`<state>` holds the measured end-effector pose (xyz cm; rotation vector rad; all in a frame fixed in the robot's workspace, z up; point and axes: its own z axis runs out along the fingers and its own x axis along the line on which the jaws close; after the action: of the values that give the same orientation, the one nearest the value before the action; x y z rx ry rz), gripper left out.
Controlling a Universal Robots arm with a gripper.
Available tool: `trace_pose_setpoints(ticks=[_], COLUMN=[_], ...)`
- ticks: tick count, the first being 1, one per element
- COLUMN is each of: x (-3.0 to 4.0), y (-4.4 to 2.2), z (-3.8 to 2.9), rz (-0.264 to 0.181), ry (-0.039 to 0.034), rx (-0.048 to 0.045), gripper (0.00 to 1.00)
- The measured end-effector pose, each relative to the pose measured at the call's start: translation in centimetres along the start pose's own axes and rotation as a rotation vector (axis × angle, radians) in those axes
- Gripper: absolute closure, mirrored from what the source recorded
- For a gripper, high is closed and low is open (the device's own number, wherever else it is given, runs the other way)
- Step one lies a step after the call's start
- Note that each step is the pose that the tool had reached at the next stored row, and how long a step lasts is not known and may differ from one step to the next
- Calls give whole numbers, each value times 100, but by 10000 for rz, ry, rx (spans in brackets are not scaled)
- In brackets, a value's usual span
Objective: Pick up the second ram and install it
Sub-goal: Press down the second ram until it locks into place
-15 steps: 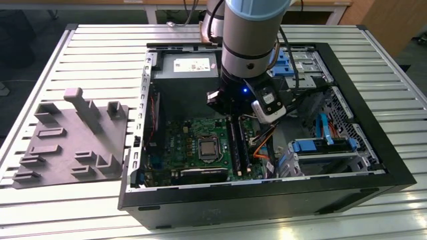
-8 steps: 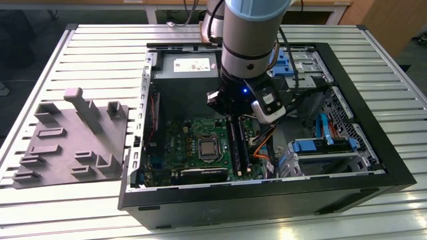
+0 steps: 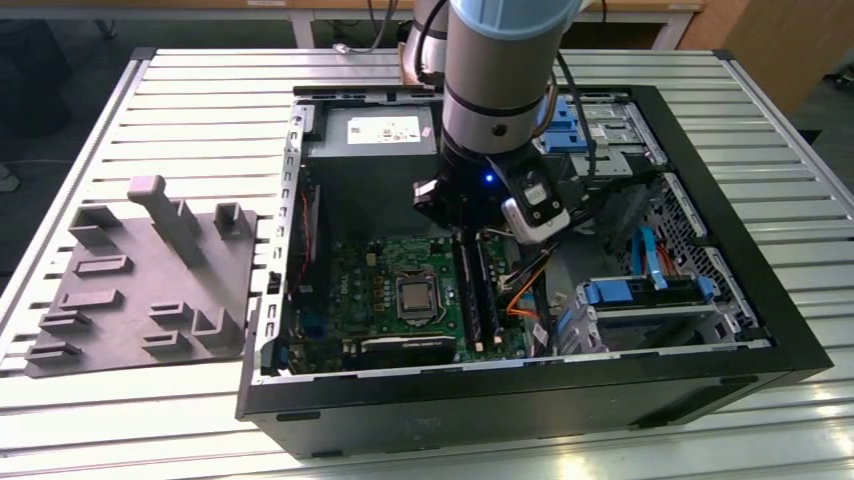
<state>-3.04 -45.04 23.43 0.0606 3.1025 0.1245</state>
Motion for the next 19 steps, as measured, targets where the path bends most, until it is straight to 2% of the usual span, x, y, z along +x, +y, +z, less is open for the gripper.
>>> trace_pose_setpoints(ticks=[19], x=[3], y=[2], z=[64], rz=[0], ry=[1], rx=[1], gripper=[89])
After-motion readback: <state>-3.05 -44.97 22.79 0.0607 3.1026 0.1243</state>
